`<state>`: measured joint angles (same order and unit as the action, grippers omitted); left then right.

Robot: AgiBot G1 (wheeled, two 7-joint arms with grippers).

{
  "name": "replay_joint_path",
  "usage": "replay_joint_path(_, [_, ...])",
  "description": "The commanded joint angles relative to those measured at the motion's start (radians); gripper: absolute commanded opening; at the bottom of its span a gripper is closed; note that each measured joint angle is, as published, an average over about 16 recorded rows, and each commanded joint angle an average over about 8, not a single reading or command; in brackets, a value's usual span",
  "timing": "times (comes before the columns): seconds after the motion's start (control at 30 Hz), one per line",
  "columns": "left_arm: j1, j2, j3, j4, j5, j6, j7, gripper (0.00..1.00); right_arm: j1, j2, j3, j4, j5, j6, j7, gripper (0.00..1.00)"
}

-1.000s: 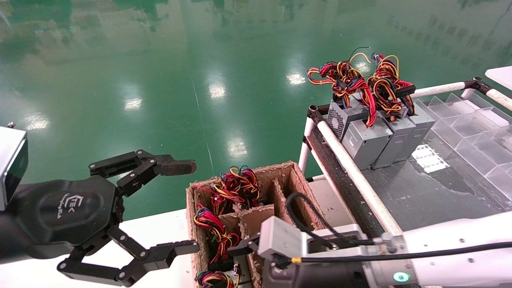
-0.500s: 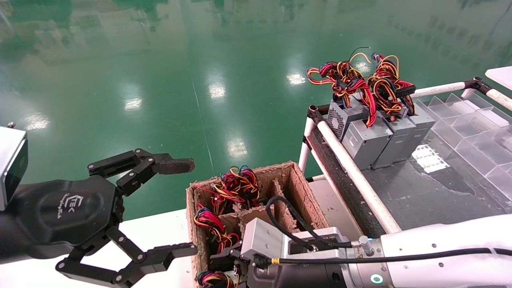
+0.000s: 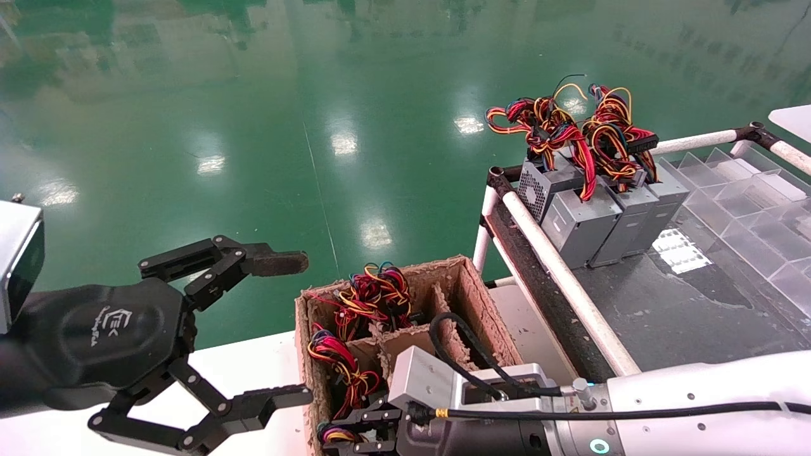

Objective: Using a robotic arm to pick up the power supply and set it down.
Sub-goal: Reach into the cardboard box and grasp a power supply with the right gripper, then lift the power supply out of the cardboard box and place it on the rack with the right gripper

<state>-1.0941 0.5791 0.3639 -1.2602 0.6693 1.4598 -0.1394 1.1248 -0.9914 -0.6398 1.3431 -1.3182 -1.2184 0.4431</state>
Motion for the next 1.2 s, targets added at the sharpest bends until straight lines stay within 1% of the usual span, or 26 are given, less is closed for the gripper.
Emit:
replay_joint_path(0.03, [0.0, 0.0, 0.0, 0.0, 0.0, 0.0, 0.0, 1.0, -0.005, 0.002, 0.002, 0.0, 0.002, 0.005, -0.001, 0.0])
replay_joint_path(0.2, [0.0, 0.0, 0.0, 0.0, 0.0, 0.0, 0.0, 1.0, -0.023, 0.013, 0.021, 0.0, 0.036, 0.011, -0.01, 0.0])
replay_joint_path(0.37, [0.0, 0.0, 0.0, 0.0, 0.0, 0.0, 0.0, 1.0, -0.049, 0.038, 0.069, -0.001, 0.107, 0.028, -0.027, 0.0])
replay_joint_path(0.5, [0.0, 0.0, 0.0, 0.0, 0.0, 0.0, 0.0, 1.0, -0.069, 0.074, 0.13, -0.002, 0.201, 0.035, -0.034, 0.0])
replay_joint_path(0.7, [0.0, 0.0, 0.0, 0.0, 0.0, 0.0, 0.0, 1.0, -0.079, 0.147, 0.232, -0.006, 0.353, 0.015, -0.037, 0.0])
replay_joint_path(0.87, [0.0, 0.0, 0.0, 0.0, 0.0, 0.0, 0.0, 1.0, -0.077, 0.208, 0.307, -0.019, 0.443, 0.006, -0.04, 0.0])
replay_joint_path(1.03, [0.0, 0.0, 0.0, 0.0, 0.0, 0.0, 0.0, 1.0, -0.064, 0.261, 0.372, -0.067, 0.512, -0.003, -0.049, 0.0])
replay_joint_path(1.2, [0.0, 0.0, 0.0, 0.0, 0.0, 0.0, 0.0, 1.0, -0.028, 0.308, 0.425, -0.173, 0.546, -0.028, -0.091, 0.0])
